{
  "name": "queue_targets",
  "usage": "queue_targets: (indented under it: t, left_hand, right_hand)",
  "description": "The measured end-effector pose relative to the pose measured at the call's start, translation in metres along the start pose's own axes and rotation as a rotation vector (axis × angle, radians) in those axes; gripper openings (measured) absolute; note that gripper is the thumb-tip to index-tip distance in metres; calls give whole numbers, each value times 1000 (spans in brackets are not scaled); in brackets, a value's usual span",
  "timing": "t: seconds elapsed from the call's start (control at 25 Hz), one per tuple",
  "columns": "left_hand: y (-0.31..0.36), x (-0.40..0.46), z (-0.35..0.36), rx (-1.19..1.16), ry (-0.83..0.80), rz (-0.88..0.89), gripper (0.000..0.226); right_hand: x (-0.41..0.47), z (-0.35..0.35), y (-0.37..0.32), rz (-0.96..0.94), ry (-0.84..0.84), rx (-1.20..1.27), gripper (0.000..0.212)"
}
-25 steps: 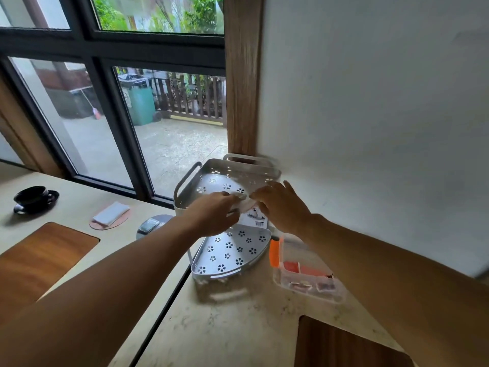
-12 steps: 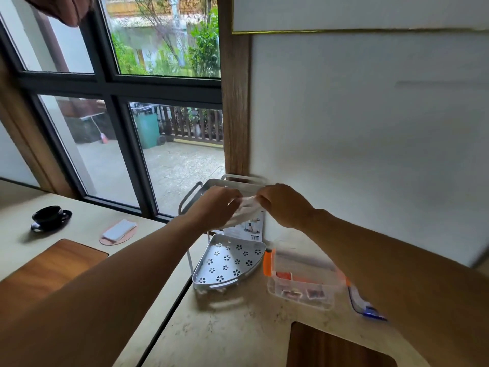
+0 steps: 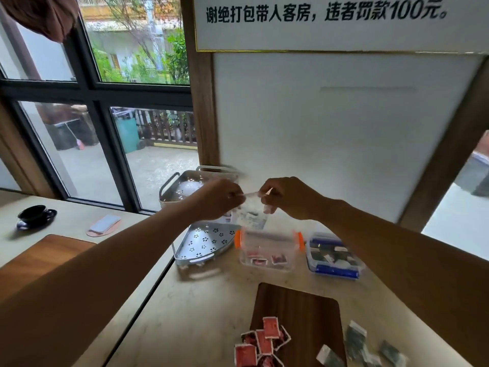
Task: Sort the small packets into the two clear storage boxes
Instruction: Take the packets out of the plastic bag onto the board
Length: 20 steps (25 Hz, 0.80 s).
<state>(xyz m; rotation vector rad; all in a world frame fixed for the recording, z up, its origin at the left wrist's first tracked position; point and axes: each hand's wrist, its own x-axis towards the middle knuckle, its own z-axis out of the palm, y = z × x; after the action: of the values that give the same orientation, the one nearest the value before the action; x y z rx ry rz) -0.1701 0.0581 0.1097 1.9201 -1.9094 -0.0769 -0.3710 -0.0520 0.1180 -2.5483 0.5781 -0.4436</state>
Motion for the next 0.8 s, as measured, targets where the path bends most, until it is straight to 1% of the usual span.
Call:
queue_targets:
  t: [0.12, 0.24, 0.32, 0.4, 0.48, 0.56, 0.64, 0.72, 0.8]
  left_hand:
    - [31, -20, 18, -61, -36, -15, 23]
    - [60, -42, 43, -127, -81, -8, 23]
    - [77, -60, 65, -225, -118, 5, 23]
    - [89, -78, 92, -350, -139, -23, 18]
    - [99, -97, 118, -511, -161, -76, 11]
    - [105, -116, 144, -634, -196, -85, 12]
    - [117, -139, 172, -649, -233, -138, 11]
    - [128, -166, 198, -638, -262, -229, 14]
    - [137, -195, 225, -652, -294, -264, 18]
  right_hand:
    - [-51, -1, -1, 67, 28, 35, 10]
    - [-98, 8, 5, 112, 77, -4, 14]
    - [-134, 21, 9, 171, 114, 10, 15]
    - [-167, 38, 16, 209, 143, 35, 14]
    - [-198, 58, 23, 245, 135, 79, 11]
    - [-227, 77, 30, 287, 117, 116, 11]
    - [-258, 97, 38, 339, 102, 145, 11]
    - [-289, 120, 43, 411, 84, 204, 12]
    - [-320, 145, 48, 472, 71, 254, 10]
